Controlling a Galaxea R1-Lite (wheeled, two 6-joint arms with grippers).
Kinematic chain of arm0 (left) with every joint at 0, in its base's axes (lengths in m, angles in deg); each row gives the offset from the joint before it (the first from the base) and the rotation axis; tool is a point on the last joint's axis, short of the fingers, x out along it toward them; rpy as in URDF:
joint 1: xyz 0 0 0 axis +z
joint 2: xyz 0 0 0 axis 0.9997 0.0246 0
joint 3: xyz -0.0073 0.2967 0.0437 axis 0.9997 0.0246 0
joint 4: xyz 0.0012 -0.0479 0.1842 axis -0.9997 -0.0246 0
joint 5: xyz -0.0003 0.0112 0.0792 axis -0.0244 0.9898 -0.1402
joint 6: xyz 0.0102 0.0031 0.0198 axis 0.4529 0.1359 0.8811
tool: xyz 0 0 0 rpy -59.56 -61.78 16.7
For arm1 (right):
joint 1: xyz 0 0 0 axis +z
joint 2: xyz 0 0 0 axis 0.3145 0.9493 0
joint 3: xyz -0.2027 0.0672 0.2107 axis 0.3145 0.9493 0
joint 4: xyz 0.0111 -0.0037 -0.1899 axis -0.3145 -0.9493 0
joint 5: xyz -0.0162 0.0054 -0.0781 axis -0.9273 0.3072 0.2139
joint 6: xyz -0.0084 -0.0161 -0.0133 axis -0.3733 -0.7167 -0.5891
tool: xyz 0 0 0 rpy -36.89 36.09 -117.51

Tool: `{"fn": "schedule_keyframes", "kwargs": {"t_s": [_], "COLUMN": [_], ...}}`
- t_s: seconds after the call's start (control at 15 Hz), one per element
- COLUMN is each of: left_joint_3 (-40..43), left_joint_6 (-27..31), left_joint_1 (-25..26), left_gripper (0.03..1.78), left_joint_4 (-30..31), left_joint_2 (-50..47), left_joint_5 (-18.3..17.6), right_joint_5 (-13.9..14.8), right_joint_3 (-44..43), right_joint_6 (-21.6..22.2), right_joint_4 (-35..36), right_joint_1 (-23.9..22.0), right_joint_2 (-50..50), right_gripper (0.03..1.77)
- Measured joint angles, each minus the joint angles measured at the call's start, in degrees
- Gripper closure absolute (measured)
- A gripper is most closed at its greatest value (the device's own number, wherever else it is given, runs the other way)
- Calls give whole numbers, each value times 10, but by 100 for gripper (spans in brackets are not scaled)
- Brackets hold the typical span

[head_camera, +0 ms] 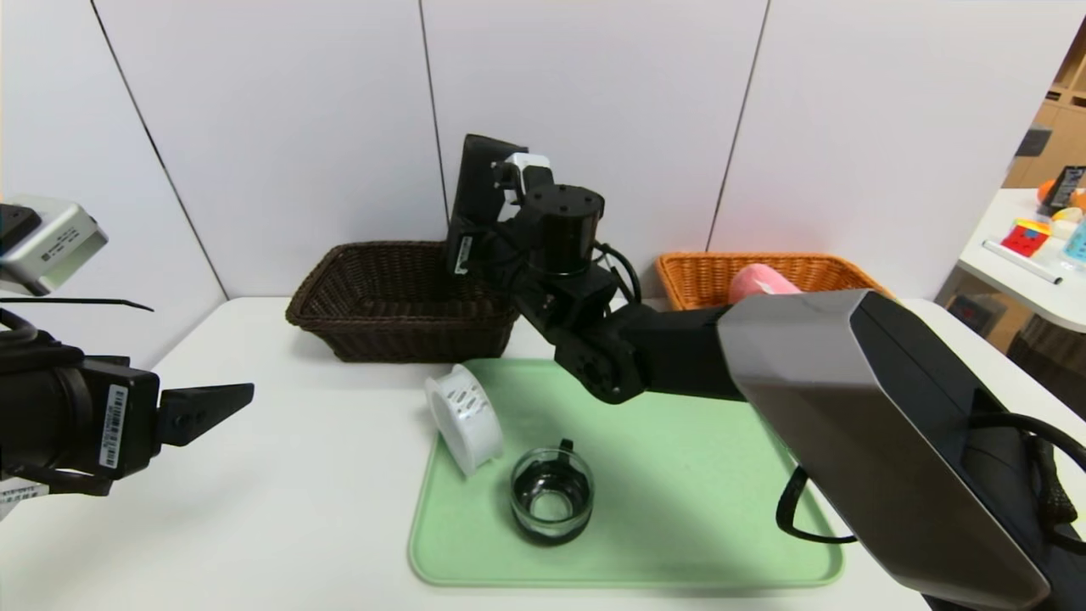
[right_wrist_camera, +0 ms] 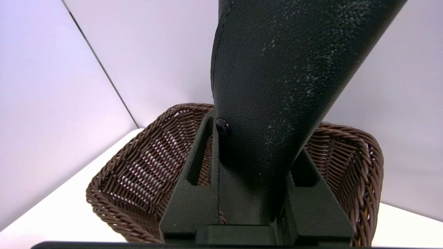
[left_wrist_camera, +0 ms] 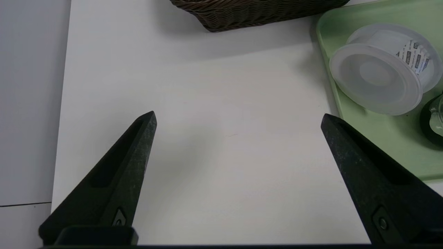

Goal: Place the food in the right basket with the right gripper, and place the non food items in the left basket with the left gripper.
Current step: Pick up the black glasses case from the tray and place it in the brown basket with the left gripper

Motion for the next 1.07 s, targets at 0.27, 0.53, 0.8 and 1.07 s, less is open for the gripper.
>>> {"fn": "schedule_keyframes", "kwargs": {"t_s": [0.27, 0.53, 0.8, 1.07], "left_joint_3": [-1, -1, 0, 0], "left_joint_6": [0, 0, 0, 0], "left_joint_1": [0, 0, 0, 0], "left_gripper": [12, 12, 12, 12], "left_joint_4": [0, 1, 1, 1], "left_joint_2": [0, 0, 1, 4], "left_joint_5": [0, -1, -2, -3], "right_joint_5": [-3, -4, -4, -8], "right_joint_3": [0, 0, 0, 0], "right_joint_6": [-13, -13, -12, -12], "right_joint_4": [3, 0, 0, -1], "right_joint_1": [-2, -10, -11, -13], "right_joint_2": [13, 30, 38, 42], "right_gripper": [136, 136, 136, 136]}}
